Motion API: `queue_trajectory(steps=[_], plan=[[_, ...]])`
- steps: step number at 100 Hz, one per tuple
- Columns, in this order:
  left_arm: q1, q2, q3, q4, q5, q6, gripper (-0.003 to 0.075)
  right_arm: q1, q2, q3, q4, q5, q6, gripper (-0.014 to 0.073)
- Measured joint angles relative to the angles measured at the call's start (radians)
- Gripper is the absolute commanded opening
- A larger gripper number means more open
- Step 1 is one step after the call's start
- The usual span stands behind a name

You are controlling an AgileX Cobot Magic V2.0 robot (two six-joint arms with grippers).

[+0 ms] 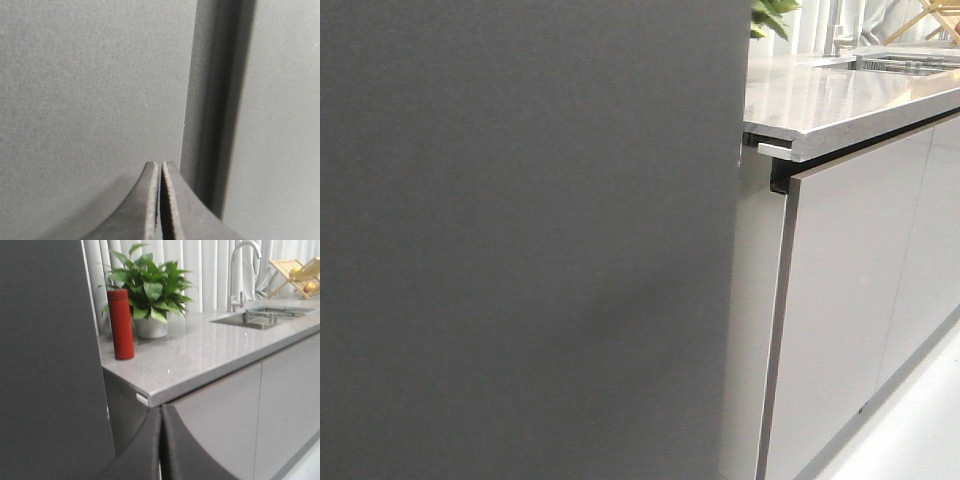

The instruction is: Close fridge door

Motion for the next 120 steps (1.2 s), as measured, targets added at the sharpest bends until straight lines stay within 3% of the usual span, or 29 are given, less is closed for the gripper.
queue_trajectory(steps=[23, 58, 120], plan=[[0.000, 0.000, 0.000, 0.000, 0.000, 0.000, -0.0021, -0.056, -0.160, 0.178, 0.000, 0.000, 0.000, -0.0076], [0.000, 0.000, 0.000, 0.000, 0.000, 0.000, -0.0021, -0.066, -0.307, 0.319, 0.000, -0.033, 0.000, -0.0076], [0.000, 0.000, 0.000, 0.000, 0.000, 0.000, -0.0021, -0.101, -0.319, 0.322, 0.000, -0.031, 0.000, -0.0076]])
